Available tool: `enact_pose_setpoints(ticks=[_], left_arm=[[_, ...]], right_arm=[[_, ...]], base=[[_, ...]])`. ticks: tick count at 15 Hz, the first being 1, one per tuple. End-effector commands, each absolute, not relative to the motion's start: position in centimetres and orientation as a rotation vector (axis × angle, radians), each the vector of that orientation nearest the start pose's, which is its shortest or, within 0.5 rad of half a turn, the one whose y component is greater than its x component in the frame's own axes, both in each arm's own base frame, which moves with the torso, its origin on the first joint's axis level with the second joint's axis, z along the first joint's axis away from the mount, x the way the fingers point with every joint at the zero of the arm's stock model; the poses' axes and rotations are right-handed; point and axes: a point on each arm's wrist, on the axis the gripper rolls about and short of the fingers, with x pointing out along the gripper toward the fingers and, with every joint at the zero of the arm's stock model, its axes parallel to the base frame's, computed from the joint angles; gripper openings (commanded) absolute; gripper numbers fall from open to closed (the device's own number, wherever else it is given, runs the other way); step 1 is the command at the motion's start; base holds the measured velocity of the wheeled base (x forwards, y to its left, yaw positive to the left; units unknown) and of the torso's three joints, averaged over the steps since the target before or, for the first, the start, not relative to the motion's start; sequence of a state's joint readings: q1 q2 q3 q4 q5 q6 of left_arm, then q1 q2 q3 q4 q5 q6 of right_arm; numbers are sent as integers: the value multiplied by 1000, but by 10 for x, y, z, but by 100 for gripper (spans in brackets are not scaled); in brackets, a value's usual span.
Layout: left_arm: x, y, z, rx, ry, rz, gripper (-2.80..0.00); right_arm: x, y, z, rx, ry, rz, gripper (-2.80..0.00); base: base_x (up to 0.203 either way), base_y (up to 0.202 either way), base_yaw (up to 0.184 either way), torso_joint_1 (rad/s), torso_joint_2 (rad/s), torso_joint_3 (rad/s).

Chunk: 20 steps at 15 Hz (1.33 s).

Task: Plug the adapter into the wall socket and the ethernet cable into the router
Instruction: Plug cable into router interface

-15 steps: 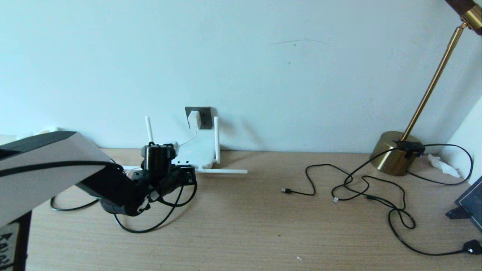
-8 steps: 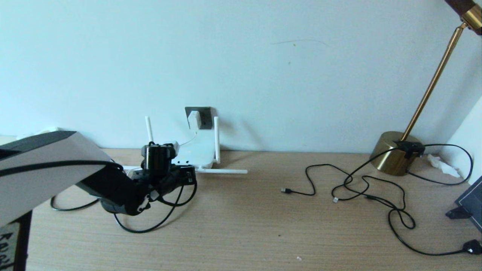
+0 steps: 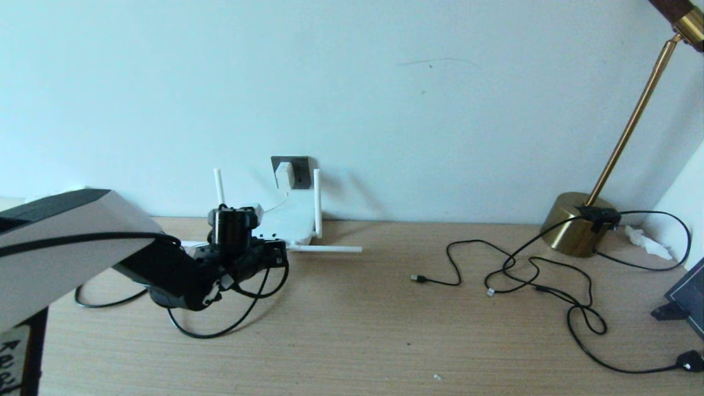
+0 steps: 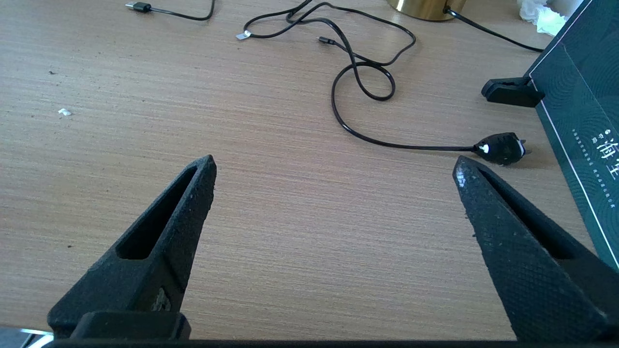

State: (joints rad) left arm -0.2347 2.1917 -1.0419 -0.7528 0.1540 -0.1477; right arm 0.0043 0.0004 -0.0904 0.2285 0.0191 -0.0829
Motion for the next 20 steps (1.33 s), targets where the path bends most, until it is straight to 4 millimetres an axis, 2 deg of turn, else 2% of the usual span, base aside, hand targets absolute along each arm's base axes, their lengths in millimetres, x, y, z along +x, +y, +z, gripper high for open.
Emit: enact_pose_setpoints(ticks=[1,12,13,20], left_arm=[[399,-92,78,-73,382,-51,-280],[400,-92,72,-73,397,-68,-280],[400,-92,72,-74,394,-68,0],[394,-91,72,-76,402,-68,0]], right_arm=[[-31,0,77,-83,140,30,0],[-31,0,77,-83,140,30,0],[-31,0,77,-83,140,30,0],[-31,0,77,-83,140,29,0]], base=[[0,0,0,0,0,0],[0,0,0,0,0,0],[0,0,0,0,0,0],[0,0,0,0,0,0]])
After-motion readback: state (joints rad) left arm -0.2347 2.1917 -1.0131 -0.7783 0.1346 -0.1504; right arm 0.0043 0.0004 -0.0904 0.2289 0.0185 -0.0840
